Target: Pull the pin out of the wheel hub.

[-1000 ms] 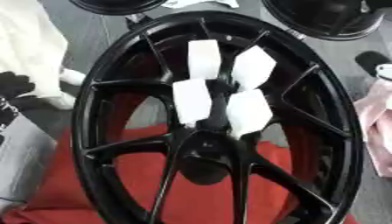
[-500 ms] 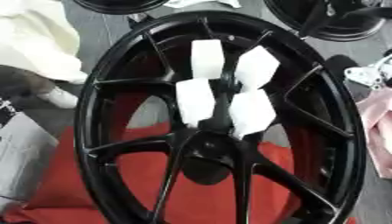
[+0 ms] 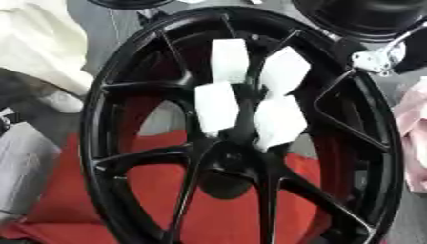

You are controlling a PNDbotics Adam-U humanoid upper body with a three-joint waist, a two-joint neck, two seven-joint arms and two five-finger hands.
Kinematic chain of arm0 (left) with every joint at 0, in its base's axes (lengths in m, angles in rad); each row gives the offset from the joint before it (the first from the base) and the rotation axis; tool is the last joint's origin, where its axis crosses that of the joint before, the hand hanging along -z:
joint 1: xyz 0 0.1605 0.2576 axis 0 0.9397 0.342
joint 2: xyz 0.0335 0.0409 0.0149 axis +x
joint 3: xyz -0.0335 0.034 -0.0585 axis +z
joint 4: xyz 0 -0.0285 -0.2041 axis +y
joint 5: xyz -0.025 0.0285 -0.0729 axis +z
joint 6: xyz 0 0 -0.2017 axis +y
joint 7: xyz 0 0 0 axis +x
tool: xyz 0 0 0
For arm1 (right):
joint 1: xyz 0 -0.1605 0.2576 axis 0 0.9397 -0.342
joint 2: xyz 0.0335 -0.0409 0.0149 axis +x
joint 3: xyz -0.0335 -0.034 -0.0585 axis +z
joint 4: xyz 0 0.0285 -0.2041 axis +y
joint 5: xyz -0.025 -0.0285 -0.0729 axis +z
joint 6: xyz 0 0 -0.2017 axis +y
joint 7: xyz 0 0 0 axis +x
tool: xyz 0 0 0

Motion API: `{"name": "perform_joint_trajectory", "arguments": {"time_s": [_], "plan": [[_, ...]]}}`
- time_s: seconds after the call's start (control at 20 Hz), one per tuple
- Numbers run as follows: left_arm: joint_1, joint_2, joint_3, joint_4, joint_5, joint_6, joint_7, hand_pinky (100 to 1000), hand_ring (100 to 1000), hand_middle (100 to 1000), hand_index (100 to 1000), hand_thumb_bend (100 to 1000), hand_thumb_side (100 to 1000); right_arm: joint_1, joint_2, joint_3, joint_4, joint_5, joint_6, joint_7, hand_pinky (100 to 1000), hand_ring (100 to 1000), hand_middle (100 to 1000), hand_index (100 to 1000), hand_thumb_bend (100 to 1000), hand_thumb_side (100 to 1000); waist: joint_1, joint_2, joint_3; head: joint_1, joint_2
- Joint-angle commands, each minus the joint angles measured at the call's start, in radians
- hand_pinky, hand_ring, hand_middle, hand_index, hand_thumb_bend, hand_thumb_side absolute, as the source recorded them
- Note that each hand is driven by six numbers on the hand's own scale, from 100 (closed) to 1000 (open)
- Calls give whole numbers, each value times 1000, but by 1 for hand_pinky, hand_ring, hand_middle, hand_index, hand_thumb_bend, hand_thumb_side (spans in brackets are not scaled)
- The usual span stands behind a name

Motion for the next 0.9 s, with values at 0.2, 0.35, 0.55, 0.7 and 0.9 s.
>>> {"name": "perform_joint_trajectory", "arguments": {"time_s": [0.2, 0.35, 0.55, 0.7, 0.9], "plan": [[-5, 24, 1, -21, -11, 6, -1, 759, 853, 772, 848, 201, 1000, -38, 9, -9, 46, 37, -38, 21, 909, 922, 866, 943, 100, 258, -2, -18, 7, -25, -11], [-5, 21, 1, -21, -11, 10, 0, 758, 852, 771, 847, 203, 1000, -44, 18, -3, 58, 45, -56, 37, 917, 927, 872, 946, 100, 265, -4, -20, 10, -27, -3], [-7, 14, -2, -21, -5, 20, -2, 758, 853, 771, 847, 207, 1000, -46, 29, 7, 72, 46, -76, 64, 922, 930, 877, 947, 100, 272, -3, -29, 16, -26, 46], [-10, 11, -2, -21, 5, 23, -3, 758, 853, 771, 846, 207, 996, -53, 37, 13, 80, 36, -87, 81, 924, 932, 881, 946, 100, 271, -1, -39, 23, -34, 54], [-16, 13, -2, -21, 17, 17, -6, 758, 853, 770, 846, 206, 993, -61, 48, 32, 91, 32, -100, 85, 927, 936, 886, 950, 100, 269, 1, -43, 34, -46, 42]]}}
